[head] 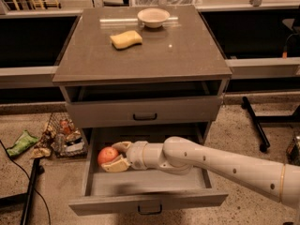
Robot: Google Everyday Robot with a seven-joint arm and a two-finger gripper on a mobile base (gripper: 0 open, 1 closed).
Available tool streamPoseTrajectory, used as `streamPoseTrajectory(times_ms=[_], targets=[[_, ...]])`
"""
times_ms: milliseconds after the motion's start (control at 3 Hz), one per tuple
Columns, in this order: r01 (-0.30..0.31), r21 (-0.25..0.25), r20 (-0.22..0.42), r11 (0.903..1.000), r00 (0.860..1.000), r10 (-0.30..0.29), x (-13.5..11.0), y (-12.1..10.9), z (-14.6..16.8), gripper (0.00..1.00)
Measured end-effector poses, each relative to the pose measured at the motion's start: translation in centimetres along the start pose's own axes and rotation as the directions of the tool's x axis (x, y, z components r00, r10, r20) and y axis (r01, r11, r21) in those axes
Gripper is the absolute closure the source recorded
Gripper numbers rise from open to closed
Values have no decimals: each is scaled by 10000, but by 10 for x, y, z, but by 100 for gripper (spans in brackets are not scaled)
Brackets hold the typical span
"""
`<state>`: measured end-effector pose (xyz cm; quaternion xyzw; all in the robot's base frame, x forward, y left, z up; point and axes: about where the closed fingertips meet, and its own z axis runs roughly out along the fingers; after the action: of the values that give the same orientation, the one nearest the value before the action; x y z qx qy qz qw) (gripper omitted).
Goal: Place apple into middle drawer
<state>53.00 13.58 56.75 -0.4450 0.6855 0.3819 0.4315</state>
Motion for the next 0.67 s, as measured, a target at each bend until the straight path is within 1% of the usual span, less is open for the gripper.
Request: streamPoseTrajectory(times_ms=[333, 667], targets=[[-258, 377, -1111, 9990, 9934, 298, 34, -12, 6, 100], [-485, 673, -1919, 9966, 9795, 606, 77, -30, 10, 100]])
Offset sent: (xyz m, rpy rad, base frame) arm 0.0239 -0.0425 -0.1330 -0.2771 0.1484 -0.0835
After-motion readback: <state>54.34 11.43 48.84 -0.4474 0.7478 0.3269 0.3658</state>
